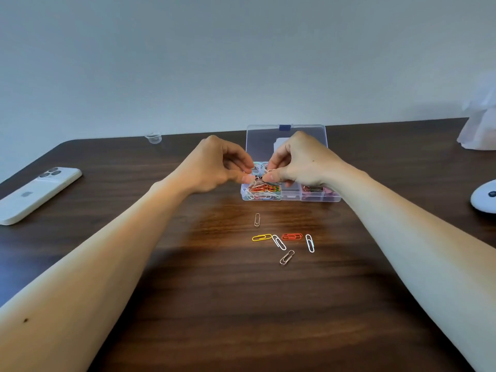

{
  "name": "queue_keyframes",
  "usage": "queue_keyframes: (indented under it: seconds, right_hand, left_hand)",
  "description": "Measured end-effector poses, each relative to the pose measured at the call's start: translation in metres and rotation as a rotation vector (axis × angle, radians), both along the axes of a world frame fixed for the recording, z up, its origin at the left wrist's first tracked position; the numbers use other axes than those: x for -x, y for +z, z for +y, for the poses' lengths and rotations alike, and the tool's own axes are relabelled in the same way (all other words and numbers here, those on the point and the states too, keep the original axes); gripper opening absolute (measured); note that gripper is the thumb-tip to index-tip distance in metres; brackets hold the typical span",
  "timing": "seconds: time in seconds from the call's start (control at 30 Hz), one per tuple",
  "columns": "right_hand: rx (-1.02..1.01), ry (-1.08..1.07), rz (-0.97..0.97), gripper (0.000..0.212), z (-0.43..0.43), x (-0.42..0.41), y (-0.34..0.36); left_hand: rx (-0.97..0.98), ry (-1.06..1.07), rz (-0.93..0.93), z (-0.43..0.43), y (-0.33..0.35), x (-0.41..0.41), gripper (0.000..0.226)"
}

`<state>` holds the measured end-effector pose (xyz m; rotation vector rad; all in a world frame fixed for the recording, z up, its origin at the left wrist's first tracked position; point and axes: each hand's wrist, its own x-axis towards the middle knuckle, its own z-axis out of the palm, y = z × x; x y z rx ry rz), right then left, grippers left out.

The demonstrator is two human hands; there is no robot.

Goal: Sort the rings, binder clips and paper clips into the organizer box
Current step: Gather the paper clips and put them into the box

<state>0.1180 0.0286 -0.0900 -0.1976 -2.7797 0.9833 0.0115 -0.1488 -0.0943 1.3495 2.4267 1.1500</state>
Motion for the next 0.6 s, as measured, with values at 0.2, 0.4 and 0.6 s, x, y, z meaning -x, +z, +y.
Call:
queue_keyframes:
  seconds: [0.2, 0.4, 0.6]
  right_hand:
    - [-0.079, 0.014, 0.011, 0.017, -0.012, 0.005, -0.007]
    - [-0.078, 0.014, 0.005, 0.015, -0.004, 0.001, -0.002]
    - [-0.083, 0.023, -0.024, 0.015, -0.005, -0.002, -0.005]
  left_hand:
    - [0.027, 0.046, 0.069, -0.001, -0.007, 0.002, 0.015]
    - [0.067, 0.011, 0.077, -0.001, -0.01, 0.001, 0.015]
    - [0.15, -0.004, 0.105, 0.002, -0.012, -0.002, 0.011]
